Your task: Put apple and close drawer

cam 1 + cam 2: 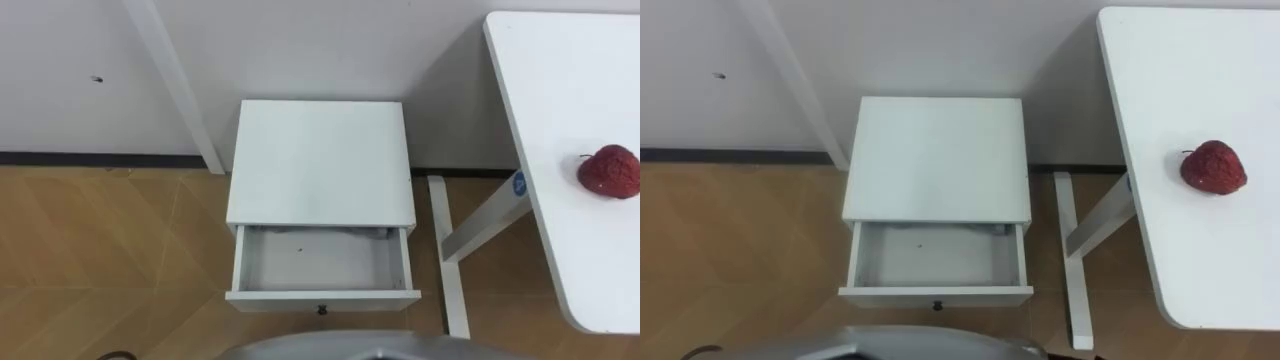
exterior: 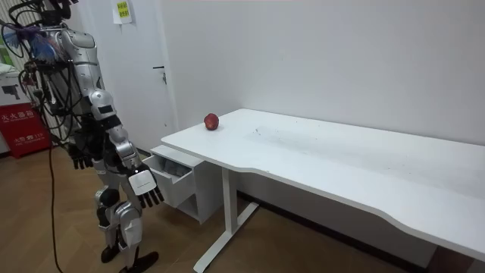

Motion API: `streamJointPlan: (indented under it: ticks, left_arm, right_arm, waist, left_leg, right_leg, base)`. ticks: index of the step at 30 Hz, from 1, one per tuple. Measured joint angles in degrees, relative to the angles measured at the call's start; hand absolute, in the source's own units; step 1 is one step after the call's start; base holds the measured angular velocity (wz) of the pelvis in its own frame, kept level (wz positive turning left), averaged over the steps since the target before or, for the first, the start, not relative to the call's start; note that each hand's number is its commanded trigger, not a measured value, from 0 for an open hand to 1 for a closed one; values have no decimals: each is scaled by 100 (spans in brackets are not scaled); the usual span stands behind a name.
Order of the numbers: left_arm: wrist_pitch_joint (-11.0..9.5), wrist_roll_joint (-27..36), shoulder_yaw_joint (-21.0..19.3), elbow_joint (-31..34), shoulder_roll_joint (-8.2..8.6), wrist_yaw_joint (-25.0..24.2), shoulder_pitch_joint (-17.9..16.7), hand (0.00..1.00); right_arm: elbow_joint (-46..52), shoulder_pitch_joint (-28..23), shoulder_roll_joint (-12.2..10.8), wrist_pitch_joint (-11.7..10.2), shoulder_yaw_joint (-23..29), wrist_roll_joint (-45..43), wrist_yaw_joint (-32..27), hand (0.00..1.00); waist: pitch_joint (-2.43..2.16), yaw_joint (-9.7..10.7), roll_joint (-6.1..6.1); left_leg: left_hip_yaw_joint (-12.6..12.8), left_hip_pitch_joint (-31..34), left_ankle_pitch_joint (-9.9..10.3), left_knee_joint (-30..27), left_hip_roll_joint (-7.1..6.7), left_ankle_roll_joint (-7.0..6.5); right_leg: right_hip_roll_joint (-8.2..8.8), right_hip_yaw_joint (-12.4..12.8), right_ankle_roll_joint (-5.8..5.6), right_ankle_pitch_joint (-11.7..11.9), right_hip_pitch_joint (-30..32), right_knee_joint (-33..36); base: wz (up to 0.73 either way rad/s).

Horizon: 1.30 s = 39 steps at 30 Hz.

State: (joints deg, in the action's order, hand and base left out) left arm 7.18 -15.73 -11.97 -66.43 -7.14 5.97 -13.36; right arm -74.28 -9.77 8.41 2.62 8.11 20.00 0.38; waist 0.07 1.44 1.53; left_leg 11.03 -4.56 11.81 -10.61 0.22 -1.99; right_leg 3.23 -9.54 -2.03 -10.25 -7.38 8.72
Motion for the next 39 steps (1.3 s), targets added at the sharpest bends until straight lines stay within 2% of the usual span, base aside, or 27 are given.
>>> streamJointPlan:
  ticks: [9, 13, 18, 21, 23, 26, 28, 32, 35, 37, 39]
  left_arm:
    - [31, 56, 106, -50, 0, -36, -5, 0]
    - [-61, 49, 88, -47, -1, -10, 46, 0]
    - [-160, 51, -150, -59, -2, 6, 11, 0]
    - [-168, 55, -279, -59, -12, 25, -19, 0]
    - [-217, 54, -379, -59, -23, 34, -24, 0]
    - [-292, 56, -388, 4, -61, 93, -50, 0]
    - [-326, 56, -389, 13, -91, 123, -47, 0]
    - [-345, 54, -389, 1, -205, 124, -49, 0]
    - [-337, 52, -390, 16, -320, 124, -55, 0]
    - [-332, 52, -444, 50, -368, 125, -70, 0]
    - [-287, 51, -493, 155, -389, 126, -118, 0]
  right_arm:
    - [-130, 51, -2, 0, -7, 141, 24, 0]
    - [-137, 67, -28, -7, 77, 584, -40, 0]
    - [-169, 47, -44, -7, 689, 1751, -68, 0]
    - [-118, -35, -46, -7, 1134, 3027, -195, 0]
    - [-97, -33, -44, -8, 1650, 3903, -370, 0]
    - [83, -20, -30, -44, 2348, 5150, -667, 0]
    - [103, 51, -7, -134, 2584, 5670, -785, 0]
    - [364, 181, -11, -204, 2725, 6122, -1112, 0]
    - [942, 180, -4, -250, 2952, 6398, -1406, 0]
    - [1229, 223, 4, -319, 3114, 6587, -1611, 0]
    - [1433, 252, 48, -381, 3208, 6740, -1870, 0]
  waist:
    - [-2, -12, -14]
    - [8, 24, -16]
    - [12, 65, -46]
    - [14, 186, -54]
    - [11, 308, -44]
    - [-6, 347, -19]
    - [-7, 373, -4]
    - [-2, 482, 107]
    - [-12, 490, 171]
    - [-30, 487, 233]
    - [-28, 508, 270]
  left_leg:
    - [10, -6, 0, 0, 1, 0]
    - [20, 1, 0, 38, 3, 0]
    - [94, -86, 1, 84, 6, 0]
    - [138, -127, 5, 107, 10, 4]
    - [146, -116, 6, 114, 10, 2]
    - [208, -116, 6, 102, 19, 2]
    - [248, -115, 6, 103, 26, 2]
    - [248, -95, 7, 104, 30, 0]
    - [256, -42, 13, 72, 24, -9]
    - [256, 3, 12, 59, 18, -11]
    - [256, 11, 11, 25, 18, -12]
  right_leg:
    - [-1, 15, 0, 0, 2, 2]
    - [-4, 32, 1, 0, -13, 1]
    - [-14, 119, 1, 0, -18, 0]
    - [-21, 150, 1, 0, -57, -7]
    - [-20, 152, 1, 0, -30, 7]
    - [-20, 173, 1, 0, 17, 44]
    - [-20, 176, 1, 0, 44, 61]
    - [-16, 163, 8, -4, 71, 109]
    - [-7, 162, 8, -4, 112, 108]
    - [-2, 153, 8, -4, 145, 109]
    - [-2, 154, 8, -4, 158, 117]
  base:
    - [0]
    - [-1]
    - [-8]
    - [-6]
    - [-3]
    - [-10]
    - [-10]
    - [-1]
    - [0]
    - [0]
    - [0]
